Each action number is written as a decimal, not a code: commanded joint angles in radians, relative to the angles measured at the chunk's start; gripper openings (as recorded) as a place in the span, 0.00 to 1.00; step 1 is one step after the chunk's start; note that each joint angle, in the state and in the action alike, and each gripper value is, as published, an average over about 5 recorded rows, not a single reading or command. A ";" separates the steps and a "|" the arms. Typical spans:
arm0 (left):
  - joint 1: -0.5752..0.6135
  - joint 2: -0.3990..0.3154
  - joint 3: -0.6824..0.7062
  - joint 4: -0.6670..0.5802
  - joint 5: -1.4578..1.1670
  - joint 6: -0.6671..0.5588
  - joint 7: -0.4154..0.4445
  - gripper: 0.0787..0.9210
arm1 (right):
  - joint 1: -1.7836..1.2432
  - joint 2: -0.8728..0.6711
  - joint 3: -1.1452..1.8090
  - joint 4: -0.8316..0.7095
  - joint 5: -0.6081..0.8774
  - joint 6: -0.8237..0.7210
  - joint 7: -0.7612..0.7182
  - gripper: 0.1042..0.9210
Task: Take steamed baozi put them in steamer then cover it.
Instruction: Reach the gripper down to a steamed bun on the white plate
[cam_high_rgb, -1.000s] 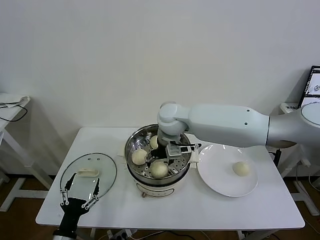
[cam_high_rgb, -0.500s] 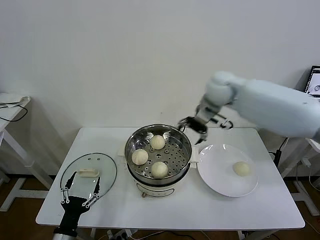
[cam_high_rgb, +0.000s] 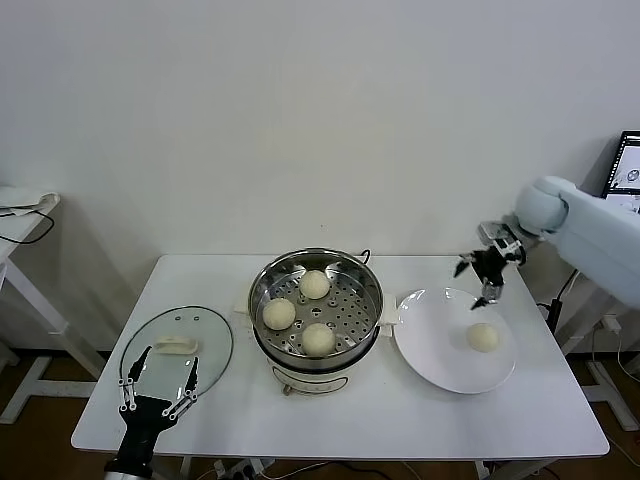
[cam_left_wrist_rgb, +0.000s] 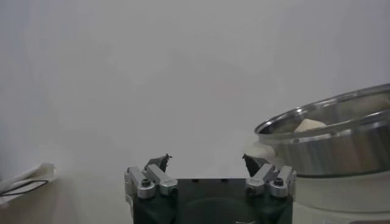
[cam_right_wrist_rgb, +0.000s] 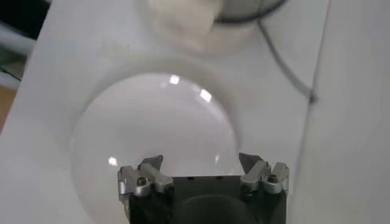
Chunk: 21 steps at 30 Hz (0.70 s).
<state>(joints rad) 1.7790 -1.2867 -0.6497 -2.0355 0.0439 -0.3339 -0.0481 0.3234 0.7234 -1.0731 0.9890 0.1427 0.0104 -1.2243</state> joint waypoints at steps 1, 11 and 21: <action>0.007 -0.001 -0.003 0.000 0.001 -0.001 -0.001 0.88 | -0.199 -0.004 0.077 -0.162 -0.037 -0.064 0.029 0.88; 0.010 -0.002 -0.003 0.008 0.002 -0.004 -0.001 0.88 | -0.259 0.063 0.134 -0.242 -0.081 -0.041 0.067 0.88; 0.005 -0.002 -0.003 0.012 0.001 -0.003 -0.001 0.88 | -0.270 0.093 0.147 -0.253 -0.087 -0.040 0.095 0.88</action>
<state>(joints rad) 1.7837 -1.2890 -0.6537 -2.0248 0.0456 -0.3368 -0.0497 0.0928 0.7951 -0.9503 0.7728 0.0731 -0.0234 -1.1493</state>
